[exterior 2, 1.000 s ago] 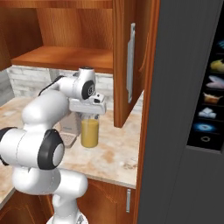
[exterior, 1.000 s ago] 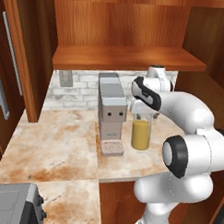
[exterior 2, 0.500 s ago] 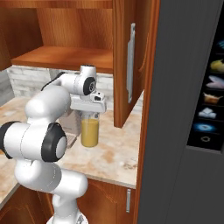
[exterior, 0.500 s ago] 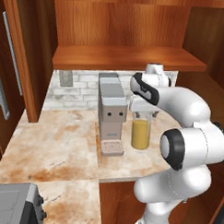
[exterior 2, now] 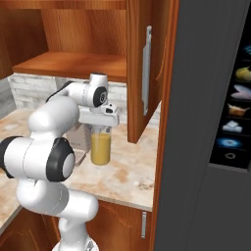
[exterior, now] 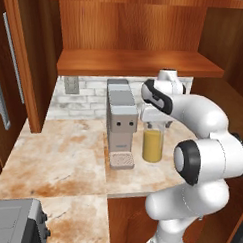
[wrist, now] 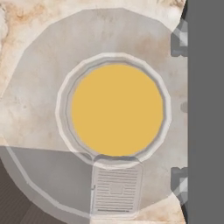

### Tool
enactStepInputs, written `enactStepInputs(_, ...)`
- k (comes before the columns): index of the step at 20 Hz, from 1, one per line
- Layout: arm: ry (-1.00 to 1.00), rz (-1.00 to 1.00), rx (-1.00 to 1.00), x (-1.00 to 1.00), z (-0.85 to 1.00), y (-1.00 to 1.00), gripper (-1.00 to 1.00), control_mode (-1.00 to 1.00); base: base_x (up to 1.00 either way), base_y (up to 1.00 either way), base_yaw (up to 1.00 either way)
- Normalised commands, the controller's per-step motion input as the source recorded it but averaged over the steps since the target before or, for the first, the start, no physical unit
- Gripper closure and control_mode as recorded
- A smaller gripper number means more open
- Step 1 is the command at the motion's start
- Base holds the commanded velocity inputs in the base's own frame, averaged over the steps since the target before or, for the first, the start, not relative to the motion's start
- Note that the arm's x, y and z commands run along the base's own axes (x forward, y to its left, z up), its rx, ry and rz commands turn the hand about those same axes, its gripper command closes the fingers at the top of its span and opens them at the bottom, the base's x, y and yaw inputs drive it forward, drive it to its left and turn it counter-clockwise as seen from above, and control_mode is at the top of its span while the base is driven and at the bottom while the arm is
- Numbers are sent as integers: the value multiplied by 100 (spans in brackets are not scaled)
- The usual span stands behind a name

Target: There is a tray on the dining counter. Grab the cup, mug, and pitcher and place them on the tray. The pitcher may be placed next to the tray if it cannot fit the tray.

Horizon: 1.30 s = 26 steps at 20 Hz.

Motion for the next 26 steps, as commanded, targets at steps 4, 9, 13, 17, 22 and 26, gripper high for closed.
enactStepInputs(4,0,0,0,-25,-24,0,-100,-100,0,0,0)
enactStepInputs(9,0,0,0,-35,-27,0,-100,-100,0,0,0)
enactStepInputs(13,0,0,0,-22,-24,0,-100,-100,0,0,0)
enactStepInputs(17,0,0,0,0,0,0,-100,-100,0,0,0)
enactStepInputs(22,0,0,0,0,0,0,-100,-100,0,0,0)
enactStepInputs(26,0,0,0,0,0,0,-100,-100,0,0,0)
